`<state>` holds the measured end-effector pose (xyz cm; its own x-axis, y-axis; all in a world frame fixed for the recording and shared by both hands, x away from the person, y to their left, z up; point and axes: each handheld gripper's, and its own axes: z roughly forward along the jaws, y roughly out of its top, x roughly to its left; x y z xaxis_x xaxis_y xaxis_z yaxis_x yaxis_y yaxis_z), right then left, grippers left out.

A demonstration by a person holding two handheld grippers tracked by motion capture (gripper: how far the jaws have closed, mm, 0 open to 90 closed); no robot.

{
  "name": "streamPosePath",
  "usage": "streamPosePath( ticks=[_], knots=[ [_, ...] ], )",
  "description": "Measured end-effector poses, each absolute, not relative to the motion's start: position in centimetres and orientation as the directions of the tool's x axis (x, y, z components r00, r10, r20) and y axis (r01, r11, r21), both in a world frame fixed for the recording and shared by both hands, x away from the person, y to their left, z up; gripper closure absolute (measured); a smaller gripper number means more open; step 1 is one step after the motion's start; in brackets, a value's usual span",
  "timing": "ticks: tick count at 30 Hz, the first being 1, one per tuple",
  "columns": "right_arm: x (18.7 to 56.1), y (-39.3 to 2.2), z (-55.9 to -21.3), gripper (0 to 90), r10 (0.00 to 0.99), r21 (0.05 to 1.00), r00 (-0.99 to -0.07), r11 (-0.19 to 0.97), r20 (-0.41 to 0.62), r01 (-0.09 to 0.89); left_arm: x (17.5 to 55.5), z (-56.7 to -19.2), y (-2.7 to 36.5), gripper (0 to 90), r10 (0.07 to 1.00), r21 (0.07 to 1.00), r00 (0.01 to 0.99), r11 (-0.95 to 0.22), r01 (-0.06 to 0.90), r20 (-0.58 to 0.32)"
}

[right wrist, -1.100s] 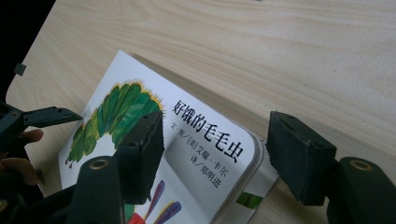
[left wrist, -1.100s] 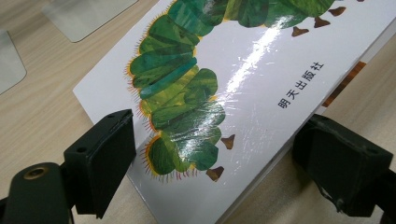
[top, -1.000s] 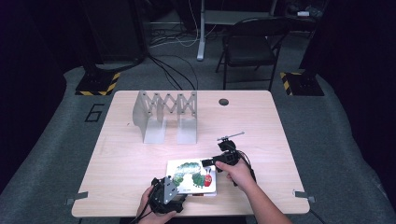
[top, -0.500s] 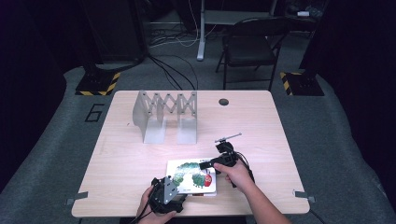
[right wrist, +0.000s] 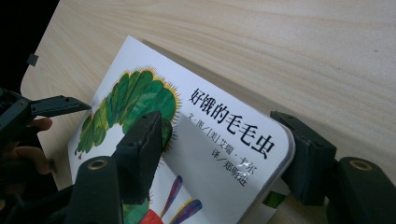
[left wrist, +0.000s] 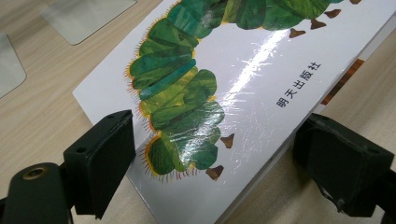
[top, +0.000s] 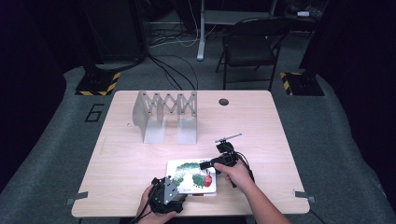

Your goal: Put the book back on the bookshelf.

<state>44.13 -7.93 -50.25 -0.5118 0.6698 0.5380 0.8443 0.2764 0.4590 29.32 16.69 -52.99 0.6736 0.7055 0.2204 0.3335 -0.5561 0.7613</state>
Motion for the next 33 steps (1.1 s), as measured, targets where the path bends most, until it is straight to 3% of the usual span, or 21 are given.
streamPosePath(
  ticks=[14,33],
  knots=[
    [44.1,-8.0,-50.6,37.6,0.667,0.456,-0.503,0.265,0.550,0.850,29.0,-52.6,16.8,14.8,0.693,0.736,0.683,-0.583,0.344,0.230],
    [44.1,-8.0,-50.5,37.8,0.669,0.446,-0.494,0.262,0.555,0.856,29.4,-50.7,18.6,15.2,0.738,0.774,0.662,-0.495,0.396,0.134]
  ],
)
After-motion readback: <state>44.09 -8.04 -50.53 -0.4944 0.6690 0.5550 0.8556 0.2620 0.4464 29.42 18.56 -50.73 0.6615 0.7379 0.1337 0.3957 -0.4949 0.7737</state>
